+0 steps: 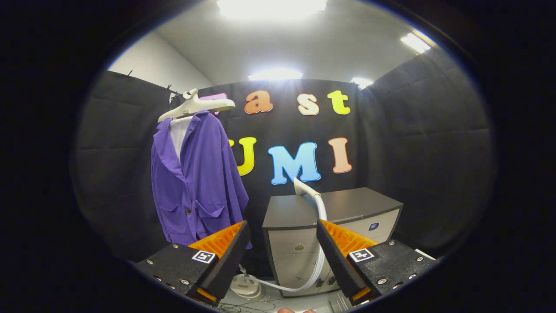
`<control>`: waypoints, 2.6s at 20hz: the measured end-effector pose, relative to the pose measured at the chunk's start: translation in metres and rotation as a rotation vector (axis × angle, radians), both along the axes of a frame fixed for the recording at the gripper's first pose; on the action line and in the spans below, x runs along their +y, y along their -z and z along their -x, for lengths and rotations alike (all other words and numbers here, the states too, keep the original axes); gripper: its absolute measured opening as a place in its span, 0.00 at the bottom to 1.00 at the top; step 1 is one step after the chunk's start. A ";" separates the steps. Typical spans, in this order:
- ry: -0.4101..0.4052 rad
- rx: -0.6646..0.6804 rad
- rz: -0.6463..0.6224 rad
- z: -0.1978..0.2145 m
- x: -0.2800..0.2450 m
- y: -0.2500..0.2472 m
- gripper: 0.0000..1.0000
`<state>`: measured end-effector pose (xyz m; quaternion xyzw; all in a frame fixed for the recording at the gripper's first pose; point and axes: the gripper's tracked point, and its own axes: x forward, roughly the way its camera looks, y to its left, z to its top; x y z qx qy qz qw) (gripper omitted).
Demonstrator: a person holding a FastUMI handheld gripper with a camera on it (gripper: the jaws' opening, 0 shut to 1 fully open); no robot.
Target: Iron the clothes twice with a garment steamer, once on the left side and once on the right side.
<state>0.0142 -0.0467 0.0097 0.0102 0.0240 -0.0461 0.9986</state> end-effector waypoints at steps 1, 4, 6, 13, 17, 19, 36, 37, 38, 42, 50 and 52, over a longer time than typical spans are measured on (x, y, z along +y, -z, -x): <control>0.005 -0.003 0.004 -0.005 -0.005 -0.002 0.95; 0.001 0.015 0.000 -0.031 -0.016 0.000 0.95; -0.011 0.029 -0.004 -0.057 -0.025 0.001 0.95; -0.025 0.058 0.036 -0.165 -0.088 -0.011 0.95; -0.050 0.065 0.001 -0.225 -0.125 -0.023 0.95; -0.061 0.085 -0.050 -0.255 -0.141 -0.025 0.95; -0.192 0.408 -0.501 -0.398 -0.168 0.054 0.95; -0.201 0.438 -0.532 -0.403 -0.164 0.061 0.95; -0.217 0.464 -0.555 -0.405 -0.158 0.067 0.95; -0.247 0.553 -0.580 -0.409 -0.148 0.088 0.93; -0.331 0.708 -0.784 -0.420 -0.117 0.116 0.71; -0.341 0.731 -0.820 -0.419 -0.113 0.119 0.58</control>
